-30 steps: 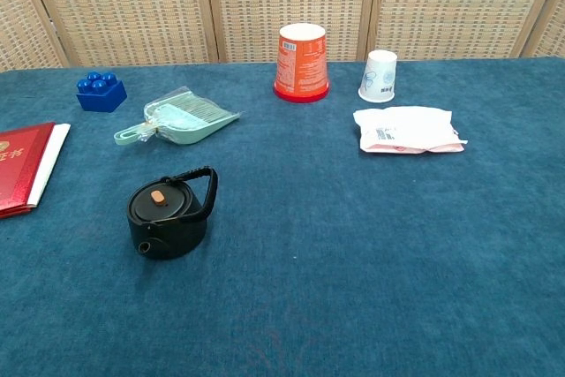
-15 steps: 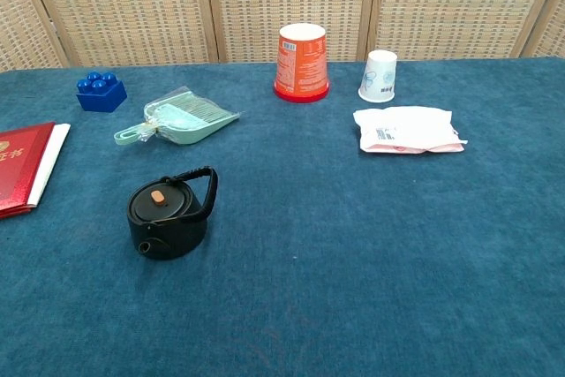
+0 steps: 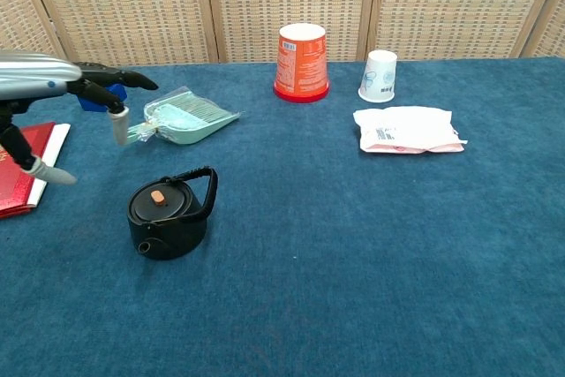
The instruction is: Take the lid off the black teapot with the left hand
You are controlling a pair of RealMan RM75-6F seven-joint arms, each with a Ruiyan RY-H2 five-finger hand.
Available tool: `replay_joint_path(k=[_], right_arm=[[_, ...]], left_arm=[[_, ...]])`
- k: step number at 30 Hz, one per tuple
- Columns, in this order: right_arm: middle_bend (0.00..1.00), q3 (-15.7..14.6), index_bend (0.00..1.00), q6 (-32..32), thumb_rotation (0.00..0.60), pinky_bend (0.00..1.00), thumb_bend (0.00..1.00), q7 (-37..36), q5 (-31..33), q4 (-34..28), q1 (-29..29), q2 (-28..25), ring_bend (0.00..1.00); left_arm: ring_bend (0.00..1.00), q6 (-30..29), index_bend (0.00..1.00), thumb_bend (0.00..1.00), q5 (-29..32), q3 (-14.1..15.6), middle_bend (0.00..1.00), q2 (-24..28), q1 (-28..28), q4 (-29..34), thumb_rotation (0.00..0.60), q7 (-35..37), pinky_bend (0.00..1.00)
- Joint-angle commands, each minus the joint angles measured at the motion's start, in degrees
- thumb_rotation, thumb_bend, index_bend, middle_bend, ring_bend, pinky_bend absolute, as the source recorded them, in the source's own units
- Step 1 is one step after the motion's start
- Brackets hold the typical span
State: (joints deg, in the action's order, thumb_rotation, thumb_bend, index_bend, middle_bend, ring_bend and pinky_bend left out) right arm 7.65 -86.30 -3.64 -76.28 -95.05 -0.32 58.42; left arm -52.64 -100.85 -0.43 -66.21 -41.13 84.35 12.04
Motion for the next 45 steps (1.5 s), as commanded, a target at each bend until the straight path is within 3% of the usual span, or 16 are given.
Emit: replay_joint_path(k=[1, 7, 23, 40, 45], right_arm=[[0.00, 0.21, 0.00, 0.60, 0.600, 0.00, 0.00, -0.28, 0.61, 0.32, 0.16, 0.00, 0.00], [0.00, 0.32, 0.00, 1.84, 0.600, 0.00, 0.00, -1.07, 1.28, 0.92, 0.45, -0.10, 0.00], [0.00, 0.14, 0.00, 2.78, 0.600, 0.00, 0.00, -1.31, 1.15, 0.84, 0.73, -0.20, 0.00], [0.00, 0.18, 0.00, 3.61, 0.600, 0.00, 0.00, -3.74, 1.32, 1.47, 0.67, -0.90, 0.00], [0.00, 0.22, 0.00, 3.51, 0.600, 0.00, 0.00, -4.04, 1.26, 1.45, 0.61, -1.03, 0.00]], left_arm=[[0.00, 2.50, 0.42, 0.29, 1.36, -0.77, 0.00, -1.30, -2.08, -0.25, 0.600, -1.06, 0.00], [0.00, 4.98, 0.46, 0.35, 3.08, -0.38, 0.00, -3.31, -3.71, -0.62, 0.600, -3.97, 0.00], [0.00, 7.55, 0.46, 0.35, 5.73, 0.48, 0.00, -8.70, -6.01, -3.58, 0.600, -10.30, 0.00], [0.00, 10.67, 0.46, 0.37, 10.26, 0.75, 0.00, -10.77, -7.61, -2.58, 0.600, -15.35, 0.00], [0.00, 10.69, 0.52, 0.39, 11.15, 0.91, 0.00, -11.03, -7.66, -2.65, 0.600, -16.04, 0.00]])
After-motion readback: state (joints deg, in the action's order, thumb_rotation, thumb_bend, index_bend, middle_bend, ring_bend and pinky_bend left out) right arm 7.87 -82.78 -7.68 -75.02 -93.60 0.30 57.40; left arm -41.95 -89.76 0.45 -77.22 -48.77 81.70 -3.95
